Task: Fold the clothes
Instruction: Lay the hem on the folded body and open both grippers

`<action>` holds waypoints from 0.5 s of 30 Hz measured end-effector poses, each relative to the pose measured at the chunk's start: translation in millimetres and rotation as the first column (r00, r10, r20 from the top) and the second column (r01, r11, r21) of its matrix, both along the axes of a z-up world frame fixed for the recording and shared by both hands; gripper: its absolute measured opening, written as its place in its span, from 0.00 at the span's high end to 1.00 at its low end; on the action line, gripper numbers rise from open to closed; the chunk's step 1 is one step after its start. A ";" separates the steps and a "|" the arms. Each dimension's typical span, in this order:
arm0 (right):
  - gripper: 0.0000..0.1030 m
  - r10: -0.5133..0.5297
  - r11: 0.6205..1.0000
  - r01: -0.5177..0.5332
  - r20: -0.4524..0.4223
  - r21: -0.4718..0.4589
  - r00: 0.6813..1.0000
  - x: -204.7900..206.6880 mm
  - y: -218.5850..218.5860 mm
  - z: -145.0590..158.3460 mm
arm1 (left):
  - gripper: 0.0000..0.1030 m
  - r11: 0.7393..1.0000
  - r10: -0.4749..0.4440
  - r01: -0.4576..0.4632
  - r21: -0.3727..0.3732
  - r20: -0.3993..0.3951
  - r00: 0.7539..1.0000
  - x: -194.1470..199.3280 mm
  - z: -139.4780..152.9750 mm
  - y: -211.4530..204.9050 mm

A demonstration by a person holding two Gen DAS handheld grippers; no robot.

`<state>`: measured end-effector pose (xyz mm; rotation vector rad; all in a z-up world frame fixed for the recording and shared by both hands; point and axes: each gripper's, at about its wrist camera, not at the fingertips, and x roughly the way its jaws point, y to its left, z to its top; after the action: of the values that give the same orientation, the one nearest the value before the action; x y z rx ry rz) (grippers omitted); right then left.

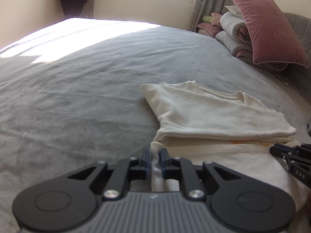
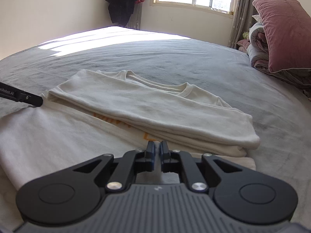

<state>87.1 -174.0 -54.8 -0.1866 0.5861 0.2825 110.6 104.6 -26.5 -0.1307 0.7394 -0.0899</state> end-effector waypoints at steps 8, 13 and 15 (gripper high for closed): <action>0.70 -0.050 0.999 0.050 -0.015 -0.004 0.999 -19.1 -23.1 17.7 | 0.83 0.998 -0.057 0.056 0.017 0.143 0.988 -20.6 23.7 -7.0; 0.70 -0.147 0.986 0.151 -0.072 0.068 0.987 -19.3 -59.6 6.9 | 0.83 0.989 -0.134 0.127 0.070 0.107 0.985 -25.2 11.5 -18.2; 0.71 -0.168 0.979 0.176 -0.086 0.102 0.982 -17.5 -71.4 3.1 | 0.83 0.986 -0.123 0.115 0.118 0.066 0.990 -23.7 1.0 -18.1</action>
<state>69.6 -245.4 -51.7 -0.0190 0.6578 0.1534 87.0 86.5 -25.4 0.0259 0.6770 -0.1655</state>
